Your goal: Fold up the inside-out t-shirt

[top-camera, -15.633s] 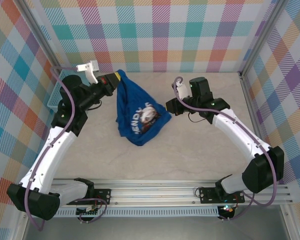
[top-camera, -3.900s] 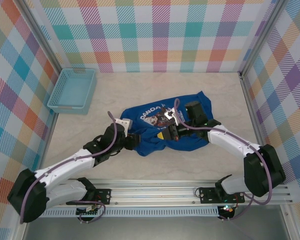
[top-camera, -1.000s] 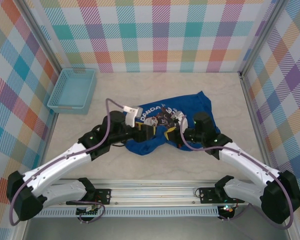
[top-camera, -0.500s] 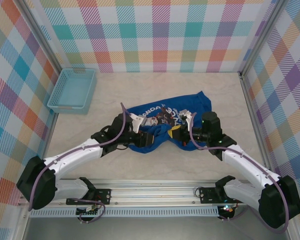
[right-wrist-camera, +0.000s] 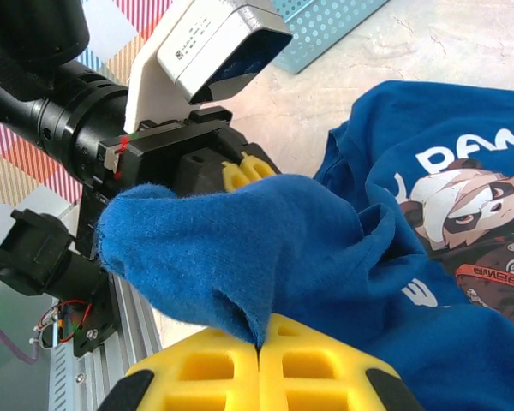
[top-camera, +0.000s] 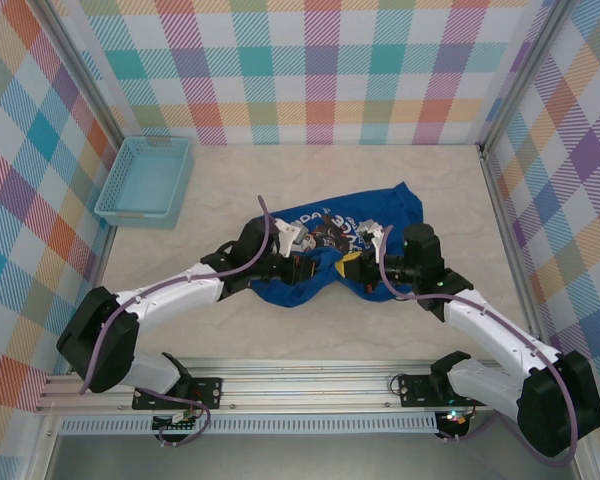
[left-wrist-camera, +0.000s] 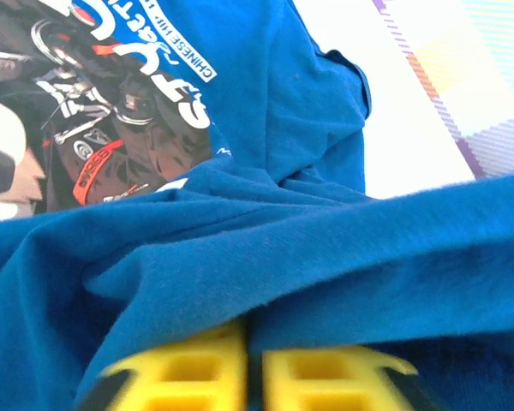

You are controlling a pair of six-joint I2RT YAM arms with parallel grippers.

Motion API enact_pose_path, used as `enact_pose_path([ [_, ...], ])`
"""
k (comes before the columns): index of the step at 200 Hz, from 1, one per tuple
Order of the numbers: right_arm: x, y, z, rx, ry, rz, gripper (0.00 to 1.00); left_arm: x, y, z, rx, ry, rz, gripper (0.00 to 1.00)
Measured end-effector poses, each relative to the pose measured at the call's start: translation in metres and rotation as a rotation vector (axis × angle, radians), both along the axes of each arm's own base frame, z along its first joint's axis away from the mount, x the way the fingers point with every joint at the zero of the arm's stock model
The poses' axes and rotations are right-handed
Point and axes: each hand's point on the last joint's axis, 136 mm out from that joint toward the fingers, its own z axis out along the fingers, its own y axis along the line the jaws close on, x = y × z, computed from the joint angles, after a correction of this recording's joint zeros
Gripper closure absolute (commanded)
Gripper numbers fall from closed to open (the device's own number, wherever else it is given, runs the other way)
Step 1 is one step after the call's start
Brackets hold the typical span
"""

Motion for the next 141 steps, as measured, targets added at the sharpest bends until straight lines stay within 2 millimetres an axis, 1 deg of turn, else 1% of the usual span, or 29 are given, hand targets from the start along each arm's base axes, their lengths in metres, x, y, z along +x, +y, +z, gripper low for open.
enact_pose_path([
  [22, 0.007, -0.007, -0.005, -0.034, 0.003, -0.06, 1.0, -0.005, -0.001, 0.006, -0.017, 0.002, -0.02, 1.0],
  [32, 0.012, -0.012, -0.009, -0.055, 0.007, -0.101, 1.0, -0.011, 0.001, 0.018, -0.043, -0.011, -0.033, 1.0],
  [43, 0.017, -0.016, -0.013, -0.073, 0.01, -0.134, 1.0, -0.021, 0.006, 0.039, -0.092, -0.041, -0.048, 1.0],
  [62, 0.02, -0.018, -0.018, -0.087, 0.022, -0.148, 1.0, -0.042, 0.014, 0.09, -0.213, -0.114, -0.079, 1.0],
  [72, 0.021, -0.017, -0.023, -0.093, 0.034, -0.146, 1.0, -0.051, 0.018, 0.113, -0.269, -0.15, -0.096, 1.0],
  [82, 0.022, -0.016, -0.026, -0.096, 0.042, -0.141, 1.0, -0.057, 0.02, 0.126, -0.303, -0.168, -0.105, 1.0],
  [88, 0.021, -0.014, -0.026, -0.095, 0.044, -0.135, 1.0, -0.058, 0.021, 0.129, -0.312, -0.169, -0.108, 1.0],
  [97, 0.023, -0.014, -0.026, -0.096, 0.046, -0.136, 1.0, -0.06, 0.022, 0.128, -0.314, -0.159, -0.112, 1.0],
  [104, 0.025, -0.014, -0.025, -0.102, 0.049, -0.143, 1.0, -0.06, 0.022, 0.124, -0.31, -0.149, -0.114, 1.0],
  [117, 0.029, -0.014, -0.024, -0.112, 0.058, -0.151, 0.96, -0.061, 0.024, 0.116, -0.299, -0.13, -0.113, 1.0],
  [129, 0.031, -0.013, -0.023, -0.118, 0.069, -0.153, 0.9, -0.06, 0.026, 0.11, -0.293, -0.111, -0.104, 1.0],
  [141, 0.031, -0.013, -0.025, -0.129, 0.091, -0.155, 0.8, -0.058, 0.027, 0.108, -0.294, -0.096, -0.093, 1.0],
])
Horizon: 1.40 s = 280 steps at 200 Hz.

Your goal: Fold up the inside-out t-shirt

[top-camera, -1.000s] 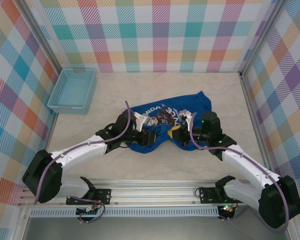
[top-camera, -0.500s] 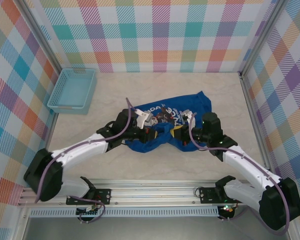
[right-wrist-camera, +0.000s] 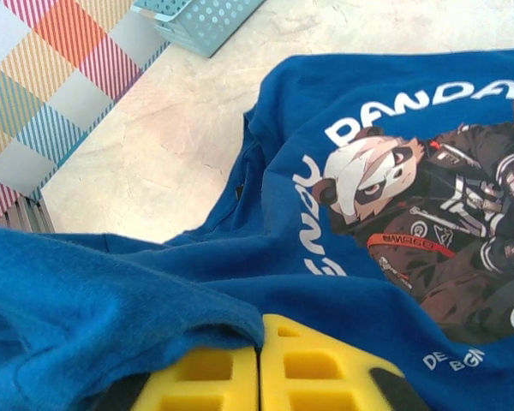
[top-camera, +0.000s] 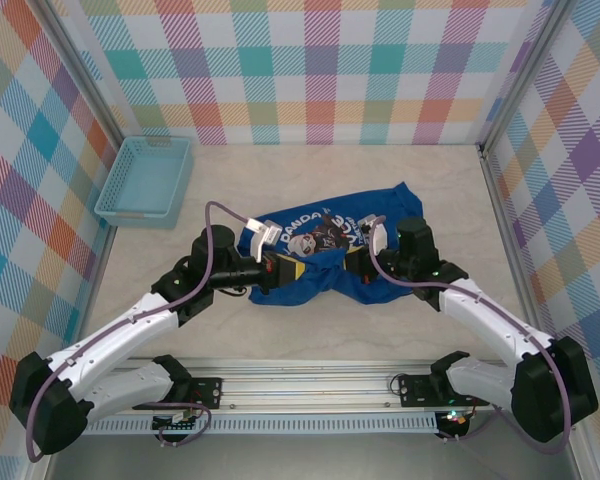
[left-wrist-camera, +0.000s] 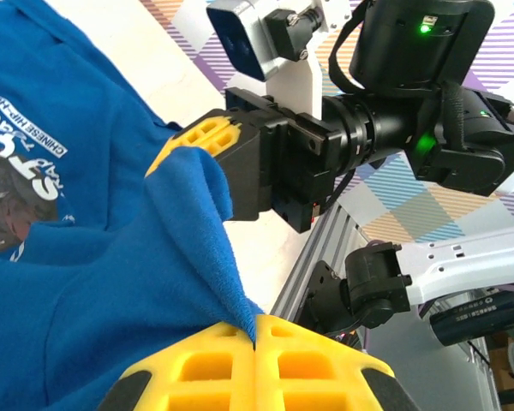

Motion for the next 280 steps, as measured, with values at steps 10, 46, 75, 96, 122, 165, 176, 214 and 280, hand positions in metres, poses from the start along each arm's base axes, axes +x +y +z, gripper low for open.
enact_pose_path([
  [10, 0.0, -0.002, -0.006, -0.021, 0.032, -0.012, 0.74, 0.002, 0.0, -0.001, -0.003, 0.01, 0.008, 1.0],
  [46, 0.007, -0.02, -0.028, -0.155, 0.176, -0.13, 0.61, 0.015, 0.007, -0.01, 0.01, 0.065, 0.065, 1.0],
  [75, -0.004, -0.032, -0.034, -0.206, 0.223, -0.16, 0.58, 0.024, 0.013, -0.013, 0.016, 0.088, 0.111, 1.0],
  [96, -0.022, -0.025, -0.019, -0.13, 0.195, -0.085, 0.55, 0.027, 0.015, -0.015, 0.02, 0.102, 0.126, 1.0],
  [122, -0.05, -0.011, -0.005, -0.026, 0.147, 0.042, 0.48, 0.027, 0.015, -0.017, 0.032, 0.119, 0.132, 1.0],
  [165, -0.055, 0.006, 0.001, 0.021, 0.092, 0.118, 0.5, 0.028, 0.015, -0.016, 0.031, 0.117, 0.132, 1.0],
  [176, -0.049, 0.008, 0.0, 0.021, 0.085, 0.113, 0.53, 0.028, 0.015, -0.016, 0.031, 0.117, 0.132, 1.0],
  [214, -0.022, 0.018, -0.009, 0.0, 0.074, 0.086, 0.75, 0.028, 0.015, -0.016, 0.031, 0.117, 0.132, 1.0],
  [280, -0.013, 0.009, 0.041, 0.052, 0.061, 0.025, 1.0, 0.04, 0.029, -0.033, 0.09, 0.122, 0.208, 1.0],
])
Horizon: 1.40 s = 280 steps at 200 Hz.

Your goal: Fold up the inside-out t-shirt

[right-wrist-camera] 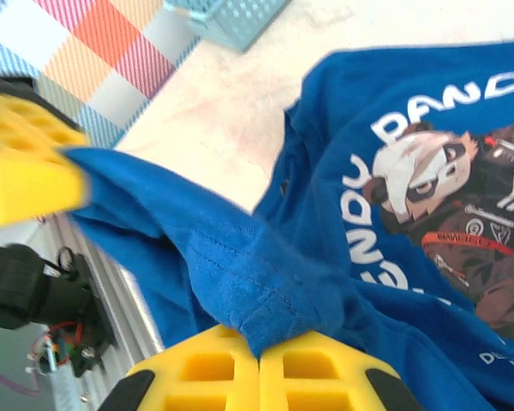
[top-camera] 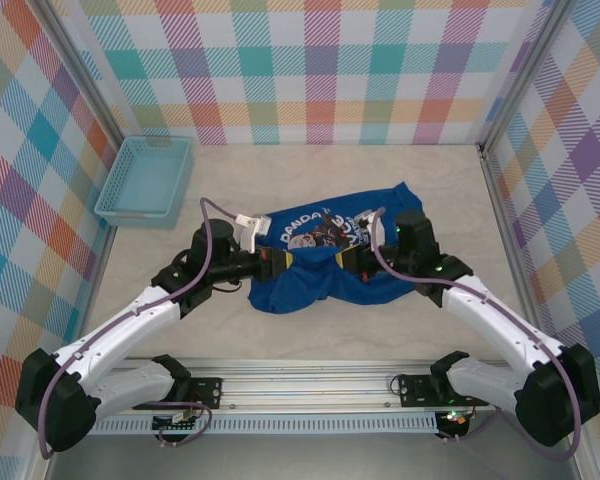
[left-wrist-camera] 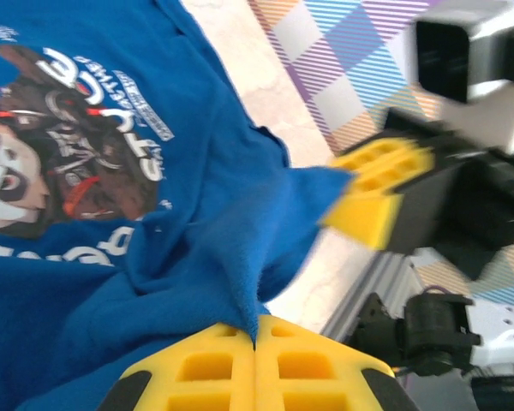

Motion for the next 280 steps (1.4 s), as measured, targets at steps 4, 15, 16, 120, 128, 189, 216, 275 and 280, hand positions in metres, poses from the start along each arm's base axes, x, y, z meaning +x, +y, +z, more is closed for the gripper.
enact_pose_path([
  [4, 0.001, -0.002, 0.005, 0.008, 0.006, -0.006, 1.0, 0.002, 0.002, -0.003, 0.005, 0.003, 0.009, 1.0],
  [15, 0.005, -0.006, 0.017, 0.029, 0.027, -0.023, 1.0, 0.005, 0.007, -0.01, 0.018, 0.014, 0.029, 0.98],
  [16, 0.006, -0.007, 0.018, 0.031, 0.031, -0.024, 1.0, 0.005, 0.007, -0.011, 0.019, 0.015, 0.03, 0.98],
  [120, -0.001, 0.003, 0.002, 0.095, 0.339, 0.007, 1.0, 0.001, 0.013, -0.041, 0.245, -0.01, 0.093, 0.6],
  [128, -0.001, 0.004, 0.003, 0.103, 0.346, 0.008, 1.0, -0.008, 0.0, -0.035, 0.245, -0.032, 0.04, 0.62],
  [189, 0.003, 0.007, 0.007, 0.132, 0.358, 0.006, 1.0, -0.03, -0.057, -0.043, 0.257, -0.05, -0.163, 0.68],
  [216, 0.002, 0.007, 0.008, 0.135, 0.358, 0.008, 1.0, -0.018, -0.054, -0.053, 0.33, -0.052, -0.12, 0.6],
  [275, 0.003, 0.008, 0.01, 0.147, 0.359, 0.006, 1.0, -0.002, -0.058, -0.075, 0.412, -0.027, -0.092, 0.53],
  [280, 0.004, 0.008, 0.011, 0.148, 0.359, 0.005, 1.0, -0.002, -0.058, -0.077, 0.418, -0.026, -0.091, 0.53],
])
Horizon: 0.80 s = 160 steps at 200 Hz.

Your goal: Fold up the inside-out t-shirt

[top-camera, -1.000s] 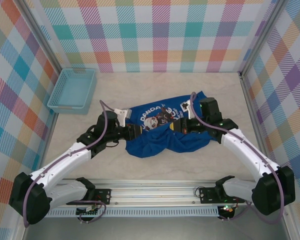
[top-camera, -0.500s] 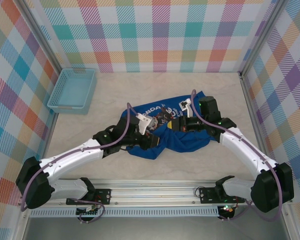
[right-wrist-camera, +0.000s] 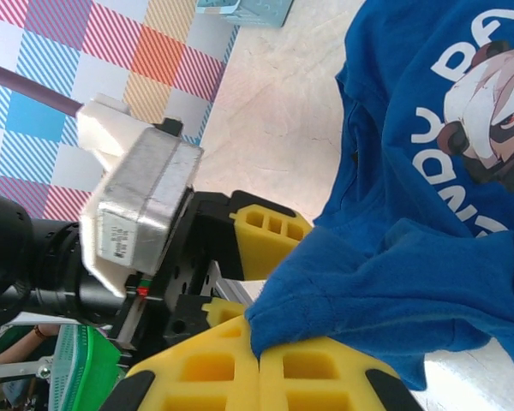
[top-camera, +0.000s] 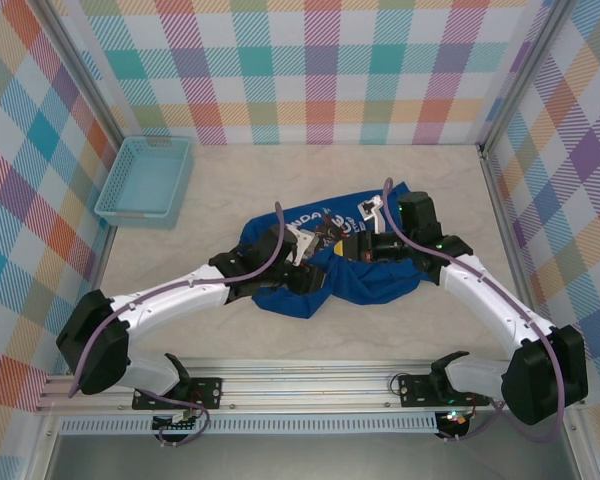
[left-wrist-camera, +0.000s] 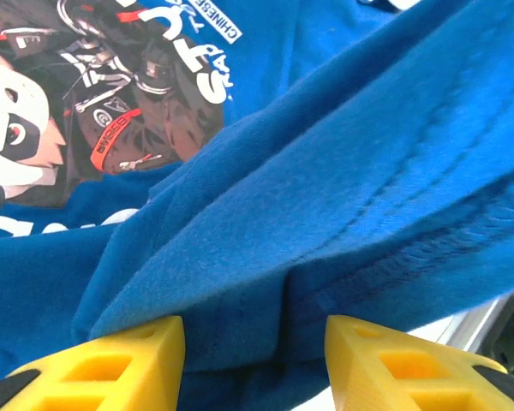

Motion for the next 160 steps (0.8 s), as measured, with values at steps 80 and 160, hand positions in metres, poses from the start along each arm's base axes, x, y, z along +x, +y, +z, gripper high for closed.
enact_pose_path([
  [80, 0.0, 0.002, 0.0, 0.027, 0.007, 0.001, 1.0, 0.015, -0.008, -0.024, 0.051, -0.009, 0.017, 0.93],
  [160, 0.01, -0.018, -0.022, -0.121, -0.028, -0.112, 1.0, -0.013, 0.001, 0.033, -0.244, -0.064, -0.075, 1.0],
])
